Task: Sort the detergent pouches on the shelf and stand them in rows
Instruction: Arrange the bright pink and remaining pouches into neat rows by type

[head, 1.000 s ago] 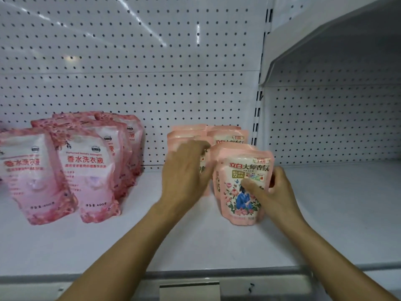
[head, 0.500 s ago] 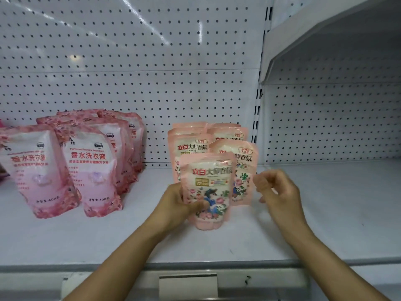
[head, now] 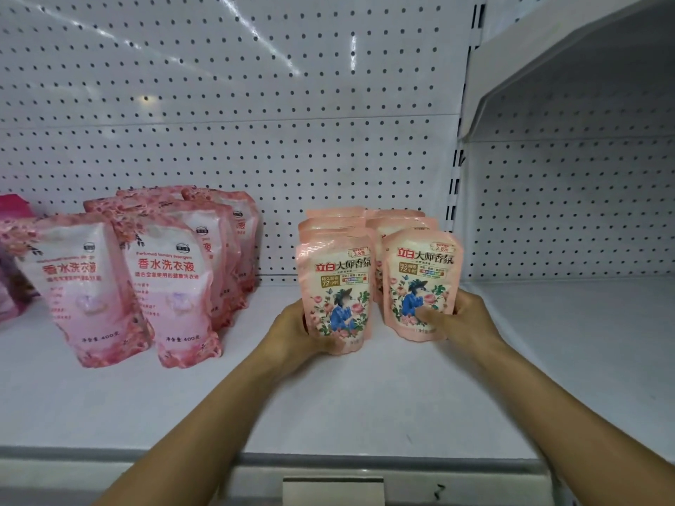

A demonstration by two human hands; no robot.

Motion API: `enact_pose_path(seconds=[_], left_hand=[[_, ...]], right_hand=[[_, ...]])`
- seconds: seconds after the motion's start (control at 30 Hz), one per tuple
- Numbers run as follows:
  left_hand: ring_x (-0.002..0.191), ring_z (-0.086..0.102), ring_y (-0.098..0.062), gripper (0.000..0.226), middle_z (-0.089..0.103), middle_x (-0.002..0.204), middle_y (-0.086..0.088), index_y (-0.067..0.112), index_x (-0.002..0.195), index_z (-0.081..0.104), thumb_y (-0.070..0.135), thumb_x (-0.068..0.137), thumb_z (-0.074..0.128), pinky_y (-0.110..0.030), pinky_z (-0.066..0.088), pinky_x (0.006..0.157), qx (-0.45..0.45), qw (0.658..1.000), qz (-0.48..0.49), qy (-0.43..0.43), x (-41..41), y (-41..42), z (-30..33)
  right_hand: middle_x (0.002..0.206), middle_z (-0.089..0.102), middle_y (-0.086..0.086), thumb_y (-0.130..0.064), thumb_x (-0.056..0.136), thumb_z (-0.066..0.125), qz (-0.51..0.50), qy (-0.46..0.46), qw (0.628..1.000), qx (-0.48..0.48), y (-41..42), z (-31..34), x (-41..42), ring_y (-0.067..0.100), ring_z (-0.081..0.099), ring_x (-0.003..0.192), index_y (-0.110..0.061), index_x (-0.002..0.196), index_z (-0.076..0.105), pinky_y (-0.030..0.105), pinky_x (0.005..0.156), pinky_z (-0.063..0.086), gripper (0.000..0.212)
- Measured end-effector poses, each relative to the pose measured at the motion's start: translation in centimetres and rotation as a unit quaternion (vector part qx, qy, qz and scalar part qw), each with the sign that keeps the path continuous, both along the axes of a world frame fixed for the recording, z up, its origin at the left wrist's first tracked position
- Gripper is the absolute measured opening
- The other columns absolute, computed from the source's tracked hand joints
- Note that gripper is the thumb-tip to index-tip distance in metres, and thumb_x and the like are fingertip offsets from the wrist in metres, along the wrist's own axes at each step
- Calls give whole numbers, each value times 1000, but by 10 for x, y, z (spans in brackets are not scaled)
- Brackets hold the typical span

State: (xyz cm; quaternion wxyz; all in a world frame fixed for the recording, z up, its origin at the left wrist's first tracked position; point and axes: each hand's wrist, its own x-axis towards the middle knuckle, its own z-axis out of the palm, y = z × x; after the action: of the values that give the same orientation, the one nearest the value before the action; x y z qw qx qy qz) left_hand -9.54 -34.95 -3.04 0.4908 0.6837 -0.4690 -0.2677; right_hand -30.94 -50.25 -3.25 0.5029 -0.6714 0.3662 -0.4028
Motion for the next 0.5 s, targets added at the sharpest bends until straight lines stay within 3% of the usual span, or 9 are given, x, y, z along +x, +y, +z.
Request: enact_pose_path(seconds=[0.13, 0.3, 0.5], left_hand=[[94, 70, -3, 47, 75, 105, 9, 28, 104, 66, 1, 69, 85, -24, 56, 86, 7, 1000, 14, -22, 8, -13, 1], [88, 69, 5, 53, 73, 99, 15, 25, 111, 62, -1, 69, 85, -9, 52, 69, 2, 1000, 9, -8, 11, -22, -1], [103, 69, -9, 64, 72, 112, 8, 21, 122, 58, -1, 68, 85, -26, 57, 87, -22, 1000, 18, 4, 13, -23, -10]], right_hand=[[101, 75, 3, 2, 77, 77, 10, -25, 1000, 15, -7, -1, 9, 19, 74, 88, -11, 109, 67, 40, 80, 60, 36], [103, 75, 6, 2, 77, 76, 43, -27, 999, 20, -19, -1, 12, 22, 74, 91, -8, 111, 67, 46, 84, 58, 37], [104, 75, 3, 0, 79, 75, 59, -31, 998, 21, -23, -6, 13, 19, 73, 93, -10, 113, 67, 43, 84, 59, 36]])
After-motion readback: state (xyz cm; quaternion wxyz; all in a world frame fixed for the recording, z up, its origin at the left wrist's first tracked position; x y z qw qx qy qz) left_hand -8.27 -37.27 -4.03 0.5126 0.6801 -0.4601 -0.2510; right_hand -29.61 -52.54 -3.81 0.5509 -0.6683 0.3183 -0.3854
